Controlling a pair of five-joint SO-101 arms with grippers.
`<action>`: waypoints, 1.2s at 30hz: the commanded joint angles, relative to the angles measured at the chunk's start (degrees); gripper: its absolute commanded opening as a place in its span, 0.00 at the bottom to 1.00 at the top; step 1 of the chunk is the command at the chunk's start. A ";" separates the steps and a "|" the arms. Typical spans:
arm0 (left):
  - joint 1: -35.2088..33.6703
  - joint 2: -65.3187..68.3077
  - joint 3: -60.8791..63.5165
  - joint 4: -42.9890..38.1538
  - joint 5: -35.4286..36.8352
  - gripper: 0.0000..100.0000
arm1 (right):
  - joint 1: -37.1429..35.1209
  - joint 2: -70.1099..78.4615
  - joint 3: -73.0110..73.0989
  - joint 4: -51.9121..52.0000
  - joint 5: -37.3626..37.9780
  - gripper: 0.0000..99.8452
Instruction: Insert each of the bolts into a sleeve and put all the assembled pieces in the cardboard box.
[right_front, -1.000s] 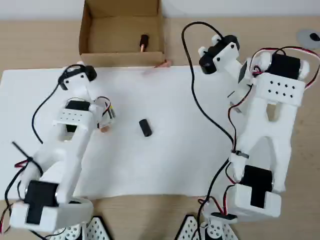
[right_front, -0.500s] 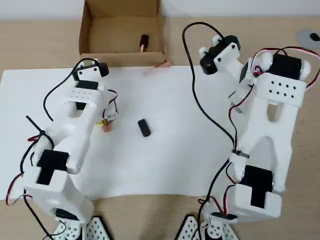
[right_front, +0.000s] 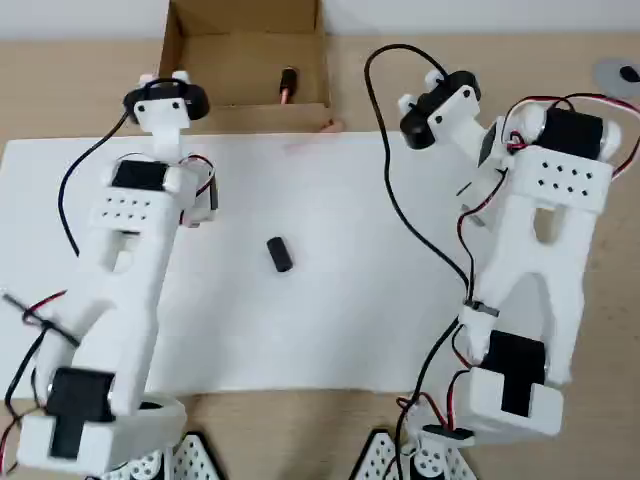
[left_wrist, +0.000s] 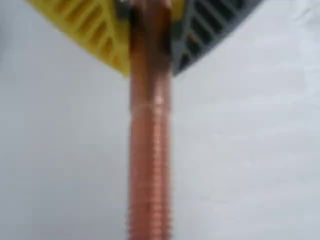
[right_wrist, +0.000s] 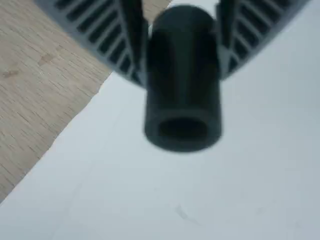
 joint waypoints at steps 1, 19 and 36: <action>-0.79 -4.53 -0.26 5.10 -8.79 0.01 | 1.10 -3.12 -0.40 -0.53 0.53 0.01; -7.47 -4.53 7.47 19.25 -77.36 0.01 | 1.10 -3.12 -0.22 -0.26 0.53 0.01; -5.98 -4.88 7.91 10.81 -52.22 0.28 | 0.84 -3.12 -0.04 -0.09 0.35 0.01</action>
